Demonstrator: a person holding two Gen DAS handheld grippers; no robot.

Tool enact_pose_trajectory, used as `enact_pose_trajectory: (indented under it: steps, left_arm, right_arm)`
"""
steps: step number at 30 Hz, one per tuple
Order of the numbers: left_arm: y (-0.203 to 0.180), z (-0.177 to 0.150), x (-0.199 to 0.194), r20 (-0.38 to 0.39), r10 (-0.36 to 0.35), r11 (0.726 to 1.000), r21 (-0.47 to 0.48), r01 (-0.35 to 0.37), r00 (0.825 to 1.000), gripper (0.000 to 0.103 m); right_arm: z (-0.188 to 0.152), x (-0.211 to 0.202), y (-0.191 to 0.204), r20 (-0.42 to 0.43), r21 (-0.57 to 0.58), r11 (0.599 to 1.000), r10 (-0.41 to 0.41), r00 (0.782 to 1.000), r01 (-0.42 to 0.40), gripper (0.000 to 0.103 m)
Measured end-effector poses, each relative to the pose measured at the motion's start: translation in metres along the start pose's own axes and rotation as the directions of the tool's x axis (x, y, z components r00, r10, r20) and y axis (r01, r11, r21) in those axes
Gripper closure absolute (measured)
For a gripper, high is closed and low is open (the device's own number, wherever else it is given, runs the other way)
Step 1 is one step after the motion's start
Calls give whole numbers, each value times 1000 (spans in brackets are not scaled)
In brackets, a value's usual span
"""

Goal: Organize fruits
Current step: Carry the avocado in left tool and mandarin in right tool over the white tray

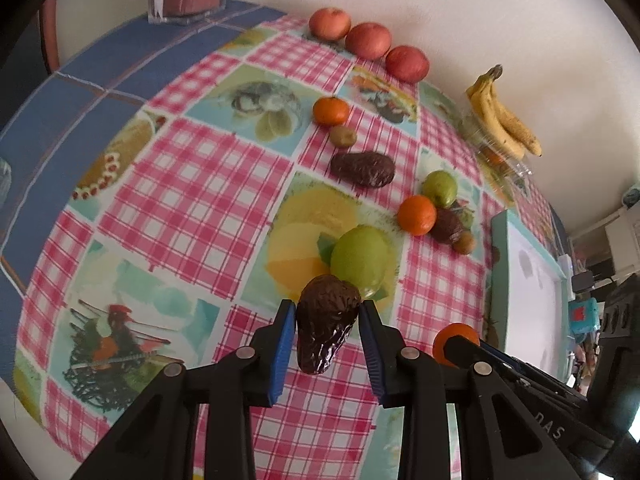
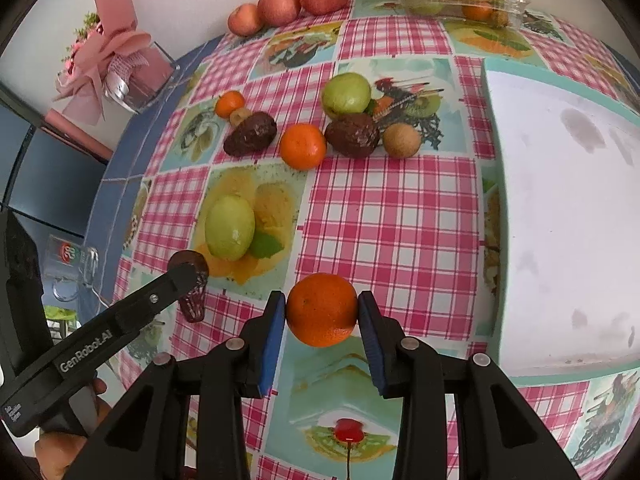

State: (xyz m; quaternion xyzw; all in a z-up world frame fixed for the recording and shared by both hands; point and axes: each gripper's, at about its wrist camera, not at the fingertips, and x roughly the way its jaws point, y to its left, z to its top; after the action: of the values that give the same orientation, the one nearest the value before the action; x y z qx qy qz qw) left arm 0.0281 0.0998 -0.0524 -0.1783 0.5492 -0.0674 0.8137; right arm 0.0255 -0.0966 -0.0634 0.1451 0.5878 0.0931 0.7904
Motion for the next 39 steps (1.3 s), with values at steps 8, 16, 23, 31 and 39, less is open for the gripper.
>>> enact_pose_trajectory:
  steps: [8,16,23,31,39]
  left_arm:
    - [-34,9,-19,29,-8,998,65,7,1000,69]
    - [-105,12,-16,7,-30,979,201,28,1000,69]
    - [-188,8,2,-48,-103,935,336,113,994,69]
    - [-262,7,55,-126,-130,894,414,171,984,68]
    - [-286,22,104,-146,-126,887,427,177,981,68]
  right_arm:
    - [8,-31,-24,75,66,996,-59,995,54,65]
    - [16,-78,-100,153,265,954,-184,971,139,65]
    - [13,-111,-166,207,429,875,-337,918,224,65]
    - [21,-109,-204,208,499,834,-378,902,235,64]
    - [45,-95,-232,182,513,816,-407,895,266,64]
